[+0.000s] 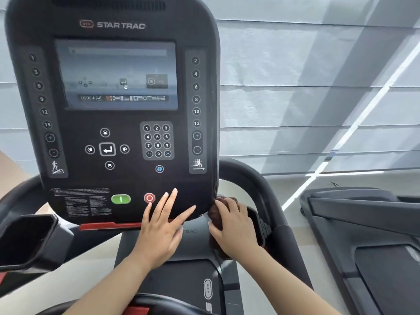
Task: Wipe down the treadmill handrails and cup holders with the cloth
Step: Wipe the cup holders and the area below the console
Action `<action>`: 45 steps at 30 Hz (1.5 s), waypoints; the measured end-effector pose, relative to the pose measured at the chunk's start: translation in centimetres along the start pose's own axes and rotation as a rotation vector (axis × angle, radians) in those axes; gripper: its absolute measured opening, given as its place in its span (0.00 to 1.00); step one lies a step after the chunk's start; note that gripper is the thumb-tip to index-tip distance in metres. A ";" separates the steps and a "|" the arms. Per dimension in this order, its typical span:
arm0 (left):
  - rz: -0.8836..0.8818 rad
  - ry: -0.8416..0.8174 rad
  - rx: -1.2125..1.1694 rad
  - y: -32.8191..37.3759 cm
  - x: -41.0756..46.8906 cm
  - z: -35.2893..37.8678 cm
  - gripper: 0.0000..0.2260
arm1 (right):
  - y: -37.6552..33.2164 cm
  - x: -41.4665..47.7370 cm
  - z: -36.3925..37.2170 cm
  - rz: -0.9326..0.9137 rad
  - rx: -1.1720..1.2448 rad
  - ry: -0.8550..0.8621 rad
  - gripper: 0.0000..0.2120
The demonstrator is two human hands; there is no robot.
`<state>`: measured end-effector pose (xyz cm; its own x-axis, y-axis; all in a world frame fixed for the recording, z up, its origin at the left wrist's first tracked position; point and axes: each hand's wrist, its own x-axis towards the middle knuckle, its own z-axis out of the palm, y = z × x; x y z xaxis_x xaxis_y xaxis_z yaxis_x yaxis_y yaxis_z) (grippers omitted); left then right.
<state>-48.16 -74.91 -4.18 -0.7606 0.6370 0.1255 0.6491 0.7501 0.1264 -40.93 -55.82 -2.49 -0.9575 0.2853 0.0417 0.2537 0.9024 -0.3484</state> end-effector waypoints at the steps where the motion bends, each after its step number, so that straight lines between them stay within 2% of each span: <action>1: -0.004 -0.006 -0.001 -0.1 -0.1 -0.1 0.25 | -0.1 0.2 -0.1 0.013 0.004 0.005 0.25; 8: 0.017 -0.017 -0.049 -0.5 -0.2 -0.3 0.24 | 1.3 -1.8 -2.0 -0.042 0.057 -0.110 0.24; 13: -0.019 -0.012 -0.213 1.0 -0.3 -1.5 0.26 | 4.6 -0.6 -4.5 0.088 0.042 0.035 0.25; 16: -0.058 -0.028 -0.313 4.2 -1.1 -2.0 0.27 | 5.6 -0.8 -4.3 0.166 0.040 -0.008 0.26; 19: 0.031 -0.141 -0.351 6.6 -2.0 -1.6 0.26 | 5.4 -2.1 -3.5 0.142 -0.011 -0.012 0.26; 21: 0.075 -0.237 -0.353 6.7 -2.0 -1.1 0.22 | 5.1 -3.3 -3.0 0.128 -0.026 -0.003 0.26; 24: -0.027 -0.362 -0.418 5.8 -1.6 -0.5 0.16 | 5.0 -5.3 -2.5 0.176 0.069 0.052 0.26; 27: -0.148 -0.516 -0.457 5.0 -1.6 0.3 0.15 | 5.1 -6.4 -2.1 0.225 0.134 0.090 0.26; 32: -0.147 -0.593 -0.434 5.1 -1.5 0.8 0.16 | 4.3 -4.1 -2.4 0.249 0.108 0.106 0.24; 36: -0.164 -0.598 -0.439 5.0 -1.5 0.7 0.16 | 3.9 -4.8 -1.7 0.154 0.011 0.073 0.26; 39: -0.194 -0.576 -0.469 4.8 -1.6 0.6 0.15 | 3.7 -7.0 -1.2 0.120 0.097 0.096 0.28; 45: -0.243 -0.366 -0.513 3.7 -2.4 -0.7 0.14 | 2.5 -8.5 -1.0 0.009 0.105 0.143 0.27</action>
<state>-43.93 -73.79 -3.35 -0.7827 0.5476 -0.2958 0.3142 0.7579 0.5717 -32.08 -55.71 -2.80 -0.9241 0.3431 0.1685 0.2394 0.8631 -0.4447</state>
